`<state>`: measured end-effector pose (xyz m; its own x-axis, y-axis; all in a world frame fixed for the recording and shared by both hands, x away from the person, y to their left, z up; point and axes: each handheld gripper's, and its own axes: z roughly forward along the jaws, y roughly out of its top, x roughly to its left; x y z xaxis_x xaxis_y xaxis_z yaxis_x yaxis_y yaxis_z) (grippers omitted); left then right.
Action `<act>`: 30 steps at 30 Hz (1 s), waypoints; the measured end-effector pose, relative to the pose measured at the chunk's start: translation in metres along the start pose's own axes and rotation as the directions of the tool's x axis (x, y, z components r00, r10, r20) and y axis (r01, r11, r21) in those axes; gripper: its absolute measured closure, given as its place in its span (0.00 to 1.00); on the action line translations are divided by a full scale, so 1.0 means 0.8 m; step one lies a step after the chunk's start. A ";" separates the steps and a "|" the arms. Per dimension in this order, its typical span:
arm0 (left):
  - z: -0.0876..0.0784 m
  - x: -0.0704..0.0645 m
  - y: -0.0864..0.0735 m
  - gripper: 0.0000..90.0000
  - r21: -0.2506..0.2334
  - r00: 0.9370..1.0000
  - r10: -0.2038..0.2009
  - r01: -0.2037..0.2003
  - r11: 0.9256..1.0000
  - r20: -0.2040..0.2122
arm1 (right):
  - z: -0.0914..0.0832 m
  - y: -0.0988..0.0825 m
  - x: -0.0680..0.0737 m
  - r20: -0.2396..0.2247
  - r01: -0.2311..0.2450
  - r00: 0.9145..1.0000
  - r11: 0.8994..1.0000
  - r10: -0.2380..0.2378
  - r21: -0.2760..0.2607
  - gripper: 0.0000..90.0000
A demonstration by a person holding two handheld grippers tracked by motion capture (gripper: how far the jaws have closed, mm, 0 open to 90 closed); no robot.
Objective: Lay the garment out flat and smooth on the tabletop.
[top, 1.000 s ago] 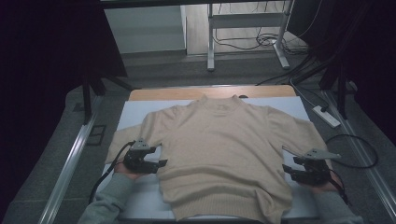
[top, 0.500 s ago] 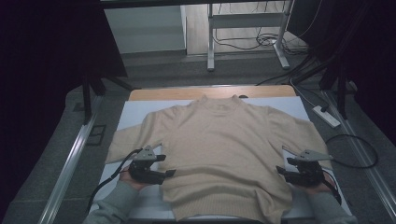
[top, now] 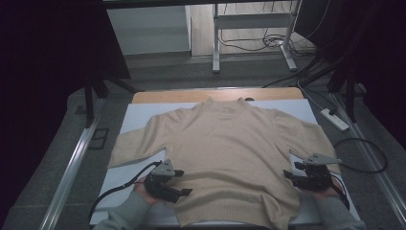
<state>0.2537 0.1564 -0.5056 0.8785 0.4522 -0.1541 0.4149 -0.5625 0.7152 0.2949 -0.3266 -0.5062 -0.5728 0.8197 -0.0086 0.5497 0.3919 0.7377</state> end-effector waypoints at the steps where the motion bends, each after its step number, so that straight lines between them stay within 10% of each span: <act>1: 0.001 -0.004 0.001 0.29 0.006 1.000 0.010 -0.010 1.000 0.005 | 0.000 0.000 0.000 0.000 -0.001 1.000 1.000 0.001 0.001 0.46; 13: 0.035 -0.028 0.002 0.28 0.118 0.995 0.080 -0.086 0.989 0.059 | 0.001 -0.001 -0.002 0.006 -0.009 1.000 1.000 0.009 0.004 0.46; 23: 0.036 -0.024 0.001 0.89 0.168 0.991 0.110 -0.122 0.978 0.076 | 0.001 -0.002 -0.005 0.011 -0.017 1.000 1.000 0.017 0.002 0.46; 30: 0.032 -0.025 -0.001 0.92 0.176 0.987 0.119 -0.136 0.975 0.105 | 0.000 -0.004 -0.006 0.017 -0.027 0.999 1.000 0.027 -0.002 0.46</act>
<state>0.2423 0.1300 -0.5204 0.9417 0.3067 -0.1386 0.3264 -0.7320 0.5980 0.2959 -0.3321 -0.5083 -0.5474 0.8369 -0.0006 0.5638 0.3693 0.7387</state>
